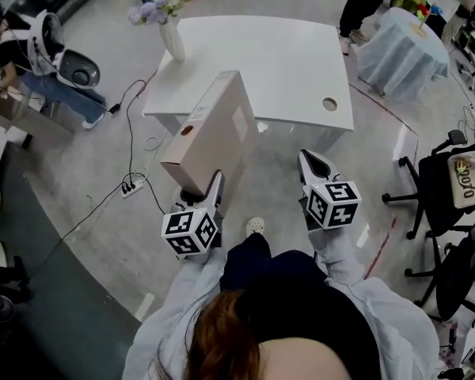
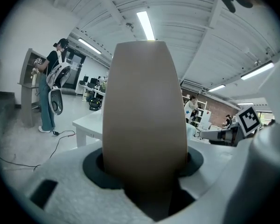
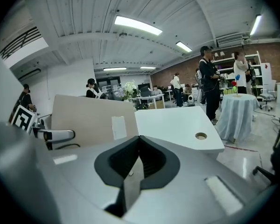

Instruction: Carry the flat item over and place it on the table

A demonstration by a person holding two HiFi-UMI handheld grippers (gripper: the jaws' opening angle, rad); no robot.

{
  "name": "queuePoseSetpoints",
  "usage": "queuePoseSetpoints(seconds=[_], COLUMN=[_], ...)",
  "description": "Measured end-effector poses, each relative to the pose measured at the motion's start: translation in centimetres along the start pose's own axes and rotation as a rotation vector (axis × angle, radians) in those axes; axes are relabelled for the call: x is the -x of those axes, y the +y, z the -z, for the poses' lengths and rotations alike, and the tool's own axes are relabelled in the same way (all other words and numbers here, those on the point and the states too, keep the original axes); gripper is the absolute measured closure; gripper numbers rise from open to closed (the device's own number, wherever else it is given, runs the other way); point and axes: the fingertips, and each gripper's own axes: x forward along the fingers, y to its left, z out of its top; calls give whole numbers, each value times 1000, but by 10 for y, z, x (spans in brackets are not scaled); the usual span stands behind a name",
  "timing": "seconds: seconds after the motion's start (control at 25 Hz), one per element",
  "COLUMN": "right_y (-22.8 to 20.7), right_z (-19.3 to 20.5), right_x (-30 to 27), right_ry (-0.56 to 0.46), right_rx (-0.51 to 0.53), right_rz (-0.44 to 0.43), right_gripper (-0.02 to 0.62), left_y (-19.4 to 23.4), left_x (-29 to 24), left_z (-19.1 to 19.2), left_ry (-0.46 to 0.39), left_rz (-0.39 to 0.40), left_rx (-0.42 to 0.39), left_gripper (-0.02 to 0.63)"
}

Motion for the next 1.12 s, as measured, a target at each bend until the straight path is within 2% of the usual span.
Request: queuePoseSetpoints(seconds=[0.2, 0.32, 0.68, 0.92, 1.12], right_y=[-12, -16, -20, -30, -50], right_z=[-19, -24, -16, -22, -42], right_x=[-31, -43, -52, -73, -103], right_ry=[-23, -35, 10, 13, 14], right_rx=[-2, -8, -30, -49, -42], right_rz=[10, 27, 57, 33, 8], right_gripper=[586, 586, 586, 586, 586], left_y=[9, 14, 9, 7, 4], left_x=[-30, -43, -63, -87, -121], left_z=[-26, -38, -51, -53, -64], left_ry=[-44, -65, -51, -50, -51], left_rz=[48, 71, 134, 145, 143], left_rx=[62, 61, 88, 95, 94], left_gripper=[345, 345, 344, 344, 344])
